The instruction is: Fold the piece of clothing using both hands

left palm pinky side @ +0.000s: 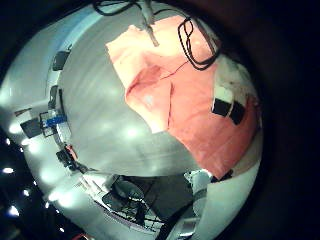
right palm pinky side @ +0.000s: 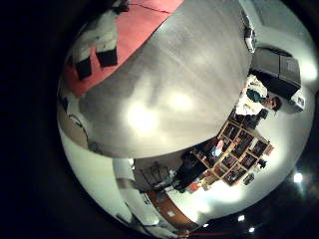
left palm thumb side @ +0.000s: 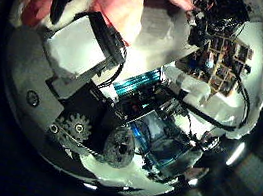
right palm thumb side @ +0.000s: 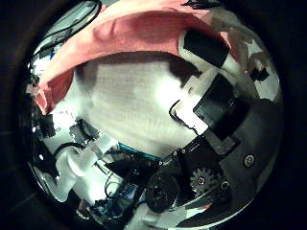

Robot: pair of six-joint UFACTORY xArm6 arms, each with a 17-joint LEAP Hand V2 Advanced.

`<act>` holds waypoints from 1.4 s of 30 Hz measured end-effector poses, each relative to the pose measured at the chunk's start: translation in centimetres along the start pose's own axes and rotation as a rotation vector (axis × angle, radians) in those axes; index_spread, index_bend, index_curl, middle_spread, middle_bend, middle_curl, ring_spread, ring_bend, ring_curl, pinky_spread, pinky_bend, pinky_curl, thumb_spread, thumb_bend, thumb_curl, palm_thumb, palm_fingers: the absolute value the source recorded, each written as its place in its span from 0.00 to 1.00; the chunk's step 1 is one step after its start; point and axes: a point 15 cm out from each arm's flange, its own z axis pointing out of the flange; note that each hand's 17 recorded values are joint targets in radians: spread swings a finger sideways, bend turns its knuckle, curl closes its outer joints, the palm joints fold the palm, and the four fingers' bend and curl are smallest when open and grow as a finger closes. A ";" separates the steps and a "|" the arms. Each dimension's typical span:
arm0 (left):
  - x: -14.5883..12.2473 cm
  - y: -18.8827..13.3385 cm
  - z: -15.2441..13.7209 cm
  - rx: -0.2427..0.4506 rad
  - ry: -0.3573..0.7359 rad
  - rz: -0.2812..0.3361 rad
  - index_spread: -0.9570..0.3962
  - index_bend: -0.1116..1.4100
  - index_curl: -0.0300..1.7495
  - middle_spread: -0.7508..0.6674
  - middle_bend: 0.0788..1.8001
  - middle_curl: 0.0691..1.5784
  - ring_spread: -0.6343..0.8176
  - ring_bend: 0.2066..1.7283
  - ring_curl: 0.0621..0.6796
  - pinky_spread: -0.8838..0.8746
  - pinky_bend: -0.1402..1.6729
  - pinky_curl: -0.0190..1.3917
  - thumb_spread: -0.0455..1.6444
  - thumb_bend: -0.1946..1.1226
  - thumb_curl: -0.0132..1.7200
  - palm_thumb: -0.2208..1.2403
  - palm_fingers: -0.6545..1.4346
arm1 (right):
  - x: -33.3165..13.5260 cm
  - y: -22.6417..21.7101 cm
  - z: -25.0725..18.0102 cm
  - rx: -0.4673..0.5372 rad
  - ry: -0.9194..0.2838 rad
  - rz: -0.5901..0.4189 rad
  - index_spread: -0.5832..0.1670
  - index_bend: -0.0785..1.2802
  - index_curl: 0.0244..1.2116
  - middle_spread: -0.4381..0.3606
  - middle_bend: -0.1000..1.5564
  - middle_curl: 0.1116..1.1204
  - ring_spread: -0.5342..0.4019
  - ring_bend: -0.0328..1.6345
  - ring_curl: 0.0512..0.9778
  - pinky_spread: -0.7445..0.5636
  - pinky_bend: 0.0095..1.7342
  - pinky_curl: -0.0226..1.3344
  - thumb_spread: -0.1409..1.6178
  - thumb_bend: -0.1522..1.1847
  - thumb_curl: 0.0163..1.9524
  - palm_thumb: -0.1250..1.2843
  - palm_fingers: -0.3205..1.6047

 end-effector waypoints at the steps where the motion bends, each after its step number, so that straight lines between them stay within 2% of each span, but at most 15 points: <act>1: 0.3 0.4 0.0 -0.006 0.000 0.004 0.14 0.29 0.81 0.20 0.64 0.48 0.12 0.74 0.69 0.17 0.74 0.42 0.63 0.14 0.38 0.71 0.87 | 0.1 0.5 -0.6 0.010 0.000 0.000 0.27 0.75 0.77 0.28 0.76 0.81 0.32 0.84 0.65 0.42 0.79 0.46 0.80 0.12 0.27 0.79 0.68; 9: 1.2 3.2 -1.4 -0.014 -0.006 0.015 0.15 0.28 0.81 0.20 0.64 0.47 0.12 0.74 0.68 0.17 0.74 0.41 0.64 0.14 0.38 0.71 0.87 | 0.3 5.2 -3.1 -0.018 -0.003 0.006 0.27 0.75 0.82 0.29 0.77 0.83 0.33 0.86 0.67 0.42 0.80 0.51 0.81 0.11 0.28 0.80 0.67; 15: 0.9 4.5 -2.2 -0.021 -0.018 0.004 0.15 0.28 0.81 0.20 0.64 0.47 0.12 0.74 0.68 0.17 0.74 0.41 0.64 0.14 0.37 0.71 0.87 | 0.5 6.2 -5.8 0.029 -0.002 0.012 0.28 0.75 0.84 0.29 0.78 0.84 0.34 0.86 0.67 0.42 0.79 0.54 0.81 0.11 0.28 0.80 0.66; 20: -0.2 4.0 -3.0 -0.008 -0.042 -0.013 0.15 0.28 0.81 0.20 0.64 0.47 0.12 0.74 0.68 0.17 0.74 0.41 0.63 0.13 0.37 0.71 0.87 | 1.0 5.1 -8.8 0.096 -0.002 0.031 0.27 0.74 0.86 0.30 0.77 0.84 0.34 0.87 0.67 0.42 0.78 0.57 0.82 0.11 0.28 0.80 0.66; 28: -2.9 -2.0 -3.0 -0.017 -0.047 -0.037 0.15 0.27 0.82 0.20 0.64 0.47 0.12 0.75 0.69 0.17 0.74 0.41 0.64 0.14 0.37 0.71 0.86 | 1.3 -2.5 -8.9 0.067 -0.001 0.033 0.27 0.73 0.87 0.30 0.77 0.84 0.34 0.87 0.67 0.42 0.76 0.61 0.82 0.11 0.29 0.80 0.67; 36: -7.1 -7.7 -3.1 -0.044 -0.134 -0.070 0.16 0.25 0.84 0.20 0.64 0.48 0.13 0.75 0.70 0.17 0.72 0.42 0.64 0.14 0.36 0.72 0.84 | 1.8 -9.8 -7.1 0.023 0.036 0.050 0.26 0.73 0.89 0.29 0.78 0.85 0.34 0.87 0.68 0.41 0.74 0.65 0.82 0.11 0.29 0.80 0.66; 42: -8.9 -11.4 -2.2 -0.046 -0.164 -0.085 0.17 0.24 0.84 0.20 0.63 0.48 0.13 0.75 0.70 0.16 0.72 0.42 0.64 0.14 0.36 0.72 0.84 | 1.7 -13.8 -5.2 0.015 0.059 0.061 0.26 0.72 0.90 0.28 0.78 0.86 0.34 0.87 0.68 0.42 0.73 0.68 0.82 0.11 0.30 0.80 0.66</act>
